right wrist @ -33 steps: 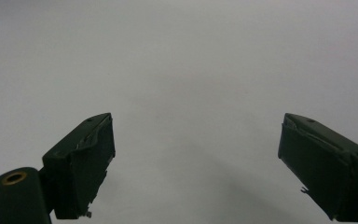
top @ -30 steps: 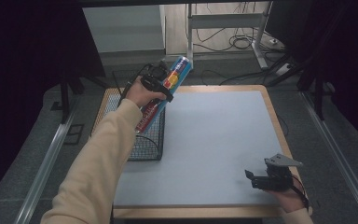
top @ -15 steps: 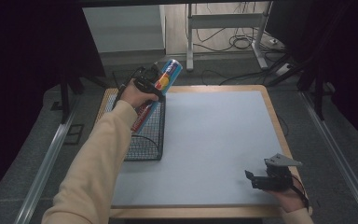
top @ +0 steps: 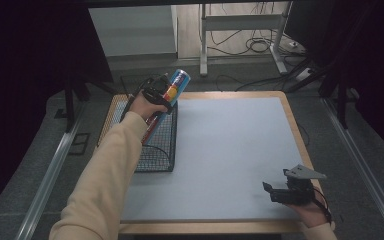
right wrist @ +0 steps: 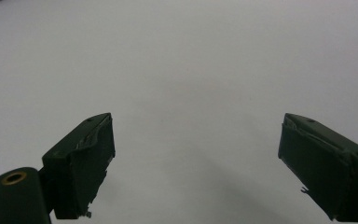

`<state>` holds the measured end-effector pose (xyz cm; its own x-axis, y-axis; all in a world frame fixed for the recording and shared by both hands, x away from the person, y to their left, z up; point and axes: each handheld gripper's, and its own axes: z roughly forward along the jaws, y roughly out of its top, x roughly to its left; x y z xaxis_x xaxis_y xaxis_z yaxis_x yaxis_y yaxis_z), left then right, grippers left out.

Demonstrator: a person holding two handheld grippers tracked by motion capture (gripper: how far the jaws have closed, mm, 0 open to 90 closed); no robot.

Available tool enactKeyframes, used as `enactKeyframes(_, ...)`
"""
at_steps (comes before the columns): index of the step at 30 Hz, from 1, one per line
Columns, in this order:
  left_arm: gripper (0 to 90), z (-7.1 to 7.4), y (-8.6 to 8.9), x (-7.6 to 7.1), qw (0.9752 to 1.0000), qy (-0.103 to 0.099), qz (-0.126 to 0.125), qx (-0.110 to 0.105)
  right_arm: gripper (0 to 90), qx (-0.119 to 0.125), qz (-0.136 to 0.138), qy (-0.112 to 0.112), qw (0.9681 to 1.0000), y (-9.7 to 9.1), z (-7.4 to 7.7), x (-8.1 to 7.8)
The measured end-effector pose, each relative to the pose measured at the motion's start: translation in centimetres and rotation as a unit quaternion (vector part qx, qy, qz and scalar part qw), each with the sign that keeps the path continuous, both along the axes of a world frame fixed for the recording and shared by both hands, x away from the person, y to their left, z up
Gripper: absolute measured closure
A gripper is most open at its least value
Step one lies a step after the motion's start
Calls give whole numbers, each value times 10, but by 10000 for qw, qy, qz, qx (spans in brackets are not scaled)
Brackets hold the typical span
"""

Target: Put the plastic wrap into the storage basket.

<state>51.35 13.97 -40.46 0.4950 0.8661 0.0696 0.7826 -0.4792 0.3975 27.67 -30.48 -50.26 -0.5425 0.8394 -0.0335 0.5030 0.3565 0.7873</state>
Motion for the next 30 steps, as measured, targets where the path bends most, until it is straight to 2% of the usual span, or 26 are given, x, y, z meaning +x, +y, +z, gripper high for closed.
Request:
enactKeyframes(6,321,-4,-1,6,9999,9,16,142,107,-24,7,0,10000,1,0,-1)
enactKeyframes(11,321,-7,1,10,9998,54,103,165,107,-33,-10,-7,10000,0,0,0)
enactKeyframes(14,321,-13,3,14,9992,78,129,371,106,-49,-4,2,10000,1,0,-1)
enactKeyframes(15,321,-13,3,14,9992,78,129,371,106,-49,-4,2,10000,1,0,-1)
enactKeyframes(16,321,-15,4,15,9990,152,102,415,107,-46,-16,11,10000,1,0,-1)
enactKeyframes(20,321,-18,6,17,9990,215,141,372,107,-35,-21,24,10000,2,0,-1)
enactKeyframes(24,320,-24,8,21,9985,212,166,482,106,-39,-8,32,10000,3,0,-2)
enactKeyframes(26,320,-27,8,22,9982,235,205,508,107,4,-2,46,10000,3,0,-2)
enactKeyframes(27,320,-29,9,23,9982,270,218,495,106,130,1,95,9999,2,1,-2)
enactKeyframes(30,319,-29,9,24,9982,304,205,466,106,183,10,110,9998,2,2,-2)
